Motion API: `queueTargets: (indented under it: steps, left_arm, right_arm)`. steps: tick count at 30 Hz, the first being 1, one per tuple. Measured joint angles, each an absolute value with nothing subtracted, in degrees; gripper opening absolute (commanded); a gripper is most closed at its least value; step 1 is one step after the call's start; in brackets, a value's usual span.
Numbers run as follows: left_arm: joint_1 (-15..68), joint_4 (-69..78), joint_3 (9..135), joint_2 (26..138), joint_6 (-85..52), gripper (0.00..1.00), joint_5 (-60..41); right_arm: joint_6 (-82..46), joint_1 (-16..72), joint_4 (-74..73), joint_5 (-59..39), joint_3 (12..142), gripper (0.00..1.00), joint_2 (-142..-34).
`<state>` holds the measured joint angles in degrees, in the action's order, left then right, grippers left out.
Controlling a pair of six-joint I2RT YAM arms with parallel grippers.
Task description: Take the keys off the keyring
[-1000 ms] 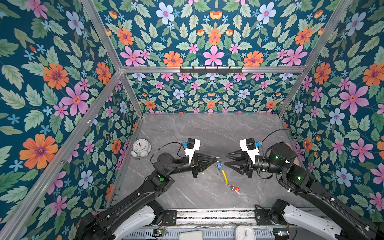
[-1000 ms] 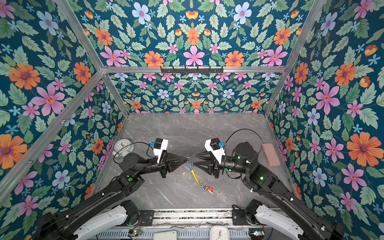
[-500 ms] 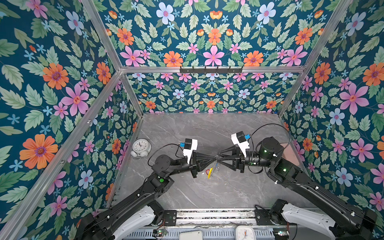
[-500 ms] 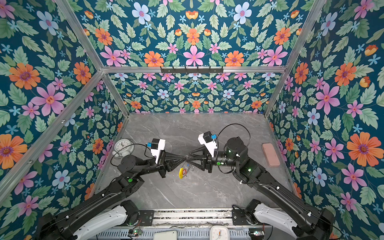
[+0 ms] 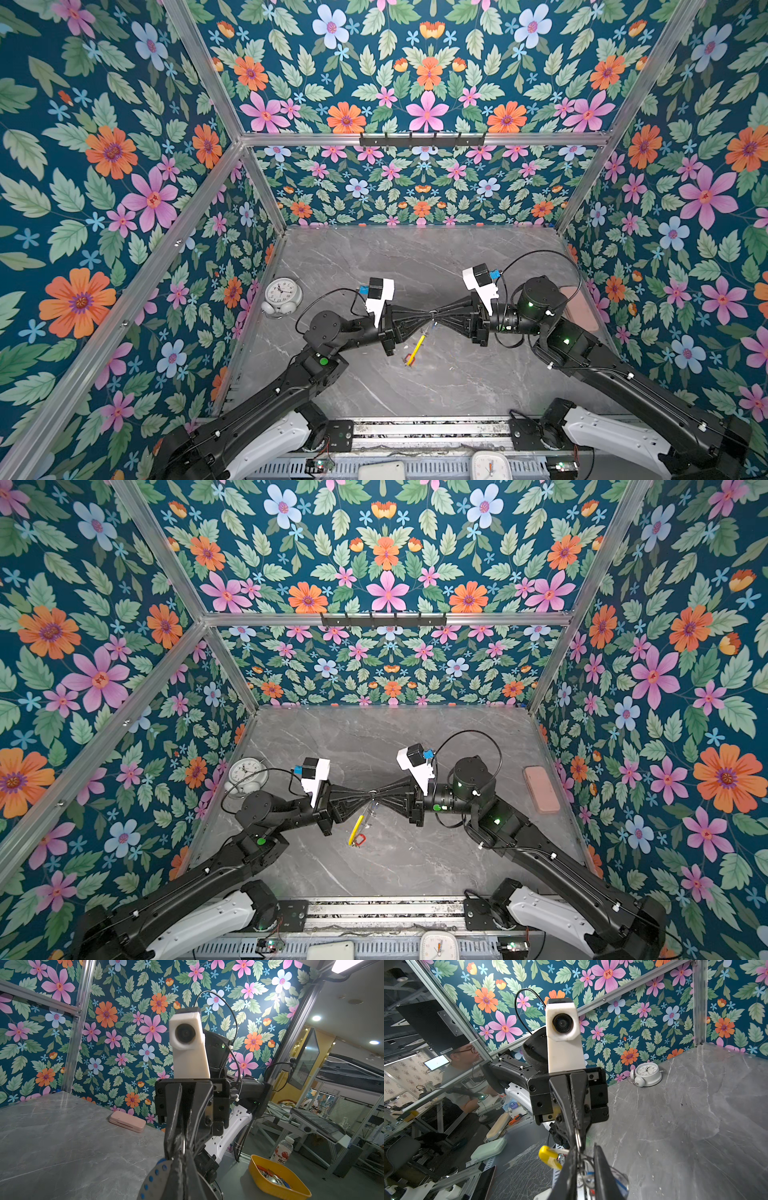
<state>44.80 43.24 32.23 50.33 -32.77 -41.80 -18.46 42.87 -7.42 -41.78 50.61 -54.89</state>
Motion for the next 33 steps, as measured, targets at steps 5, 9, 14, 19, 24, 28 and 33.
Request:
queueTargets:
  steps: [5,9,14,19,24,28,33]
  left_arm:
    - [44.73,43.29,32.25,50.57,-32.77,0.0,-41.5]
    - [44.73,42.59,32.51,50.54,-32.75,0.17,-41.5]
    - [44.51,39.92,33.1,48.88,-32.36,0.42,-40.29]
    - [43.92,31.22,35.88,47.46,-29.82,0.43,-39.75]
    - [43.88,19.92,40.73,48.9,-26.52,0.4,-40.12]
    - [43.83,12.62,43.68,49.78,-24.27,0.41,-40.93]
    - [43.72,7.14,46.41,52.01,-22.31,0.37,-43.13]
  right_arm:
    - [-18.61,42.89,-6.76,-41.74,50.61,0.0,-54.65]
    - [-18.17,42.92,-5.5,-41.3,50.81,0.0,-54.11]
    - [-17.15,42.87,-0.75,-40.03,52.1,0.0,-53.3]
    - [-13.69,42.89,8.86,-39.03,56.51,0.0,-53.6]
    - [-9.21,42.89,20.14,-37.17,61.6,0.0,-55.33]
    - [-5.85,42.89,27.66,-35.29,65.06,0.0,-56.97]
    - [-3.44,42.89,33.5,-33.69,67.57,0.0,-58.78]
